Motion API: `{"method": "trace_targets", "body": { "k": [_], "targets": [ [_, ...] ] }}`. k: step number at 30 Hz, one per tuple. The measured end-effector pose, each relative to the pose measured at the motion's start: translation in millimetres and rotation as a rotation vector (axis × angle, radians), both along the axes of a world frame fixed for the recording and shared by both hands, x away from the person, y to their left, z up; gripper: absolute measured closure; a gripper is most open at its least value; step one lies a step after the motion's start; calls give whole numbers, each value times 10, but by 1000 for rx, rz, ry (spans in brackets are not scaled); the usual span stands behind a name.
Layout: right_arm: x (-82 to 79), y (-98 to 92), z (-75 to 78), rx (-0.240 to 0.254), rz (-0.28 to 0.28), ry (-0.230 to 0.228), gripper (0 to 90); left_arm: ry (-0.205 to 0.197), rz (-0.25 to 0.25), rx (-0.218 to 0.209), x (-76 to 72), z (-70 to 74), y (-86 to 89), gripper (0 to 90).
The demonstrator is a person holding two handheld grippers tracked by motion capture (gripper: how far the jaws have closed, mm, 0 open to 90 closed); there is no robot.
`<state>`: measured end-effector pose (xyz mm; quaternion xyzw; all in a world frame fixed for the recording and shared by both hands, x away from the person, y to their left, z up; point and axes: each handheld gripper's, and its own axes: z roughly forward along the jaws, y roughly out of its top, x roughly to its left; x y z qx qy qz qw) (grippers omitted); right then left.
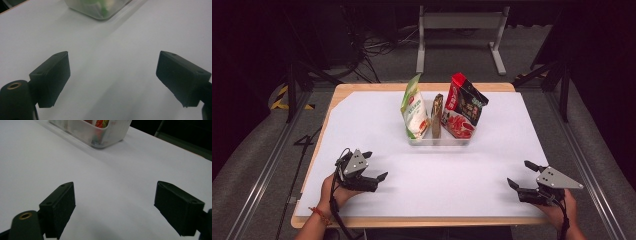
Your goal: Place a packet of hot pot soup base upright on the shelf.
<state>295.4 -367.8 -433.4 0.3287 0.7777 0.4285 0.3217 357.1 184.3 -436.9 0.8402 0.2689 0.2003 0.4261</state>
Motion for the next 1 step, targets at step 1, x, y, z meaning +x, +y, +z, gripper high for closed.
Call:
{"method": "trace_targets", "body": {
  "k": [1],
  "targets": [
    [2, 0, 2, 3, -2, 1, 174, 1, -1, 2, 7, -2, 1, 129]
  ]
}}
